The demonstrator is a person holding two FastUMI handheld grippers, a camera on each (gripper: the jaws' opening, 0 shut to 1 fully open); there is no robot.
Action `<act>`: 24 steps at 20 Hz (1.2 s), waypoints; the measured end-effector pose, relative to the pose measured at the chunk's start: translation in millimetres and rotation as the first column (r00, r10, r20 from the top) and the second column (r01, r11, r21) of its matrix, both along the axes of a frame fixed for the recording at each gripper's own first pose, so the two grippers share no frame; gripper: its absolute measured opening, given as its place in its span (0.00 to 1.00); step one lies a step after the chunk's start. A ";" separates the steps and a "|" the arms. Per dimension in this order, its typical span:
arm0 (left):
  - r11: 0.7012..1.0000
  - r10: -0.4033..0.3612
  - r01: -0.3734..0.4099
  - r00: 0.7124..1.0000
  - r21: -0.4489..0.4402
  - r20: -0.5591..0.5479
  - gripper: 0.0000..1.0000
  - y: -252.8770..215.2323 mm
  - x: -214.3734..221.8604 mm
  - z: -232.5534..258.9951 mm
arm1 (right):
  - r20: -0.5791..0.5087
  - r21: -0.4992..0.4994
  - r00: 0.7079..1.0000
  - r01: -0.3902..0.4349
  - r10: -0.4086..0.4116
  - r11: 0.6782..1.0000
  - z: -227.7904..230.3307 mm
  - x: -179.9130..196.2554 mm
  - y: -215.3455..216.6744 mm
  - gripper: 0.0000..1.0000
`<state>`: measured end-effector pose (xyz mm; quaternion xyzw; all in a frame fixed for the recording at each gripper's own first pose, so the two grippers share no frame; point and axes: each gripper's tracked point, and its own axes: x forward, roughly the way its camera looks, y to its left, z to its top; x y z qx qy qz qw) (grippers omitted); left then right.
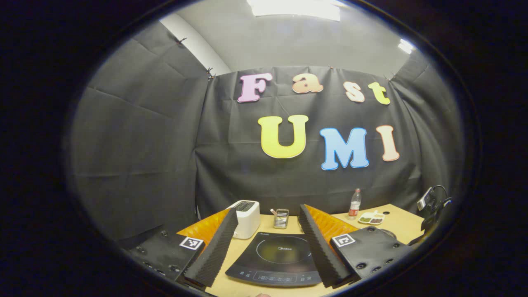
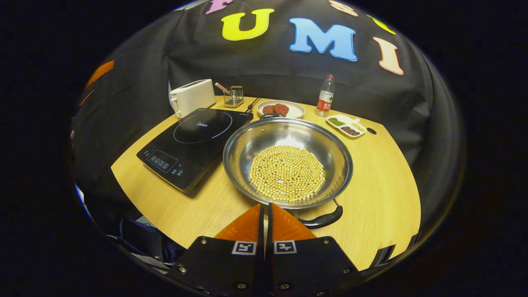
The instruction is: First push the handle of the pot to place it horizontally, then grasp the pot with both hands and set it on the induction cooktop.
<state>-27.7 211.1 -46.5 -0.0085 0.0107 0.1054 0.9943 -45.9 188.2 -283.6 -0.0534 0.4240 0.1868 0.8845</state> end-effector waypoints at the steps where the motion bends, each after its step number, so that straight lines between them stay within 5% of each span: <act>1: 1.000 0.001 -0.001 1.000 0.000 0.004 1.00 -1.7 0.3 0.7 | -0.013 -0.007 1.000 -0.004 0.004 1.000 -4.7 -0.7 -0.4 0.01; 7: 1.000 0.008 -0.008 1.000 0.006 -0.012 1.00 -20.8 12.8 -3.6 | -0.133 -0.004 0.991 0.017 -0.018 1.000 -33.9 -4.2 -16.0 0.01; 8: 1.000 0.006 -0.006 1.000 0.011 -0.011 0.92 -26.9 15.4 -2.5 | -0.143 0.003 0.989 0.024 -0.023 1.000 -34.0 -1.9 -18.8 0.01; 24: 1.000 -0.001 0.000 0.998 -0.006 -0.059 1.00 -101.1 77.6 -16.0 | -0.228 0.056 0.973 0.039 -0.025 0.998 -44.9 25.9 -65.1 0.01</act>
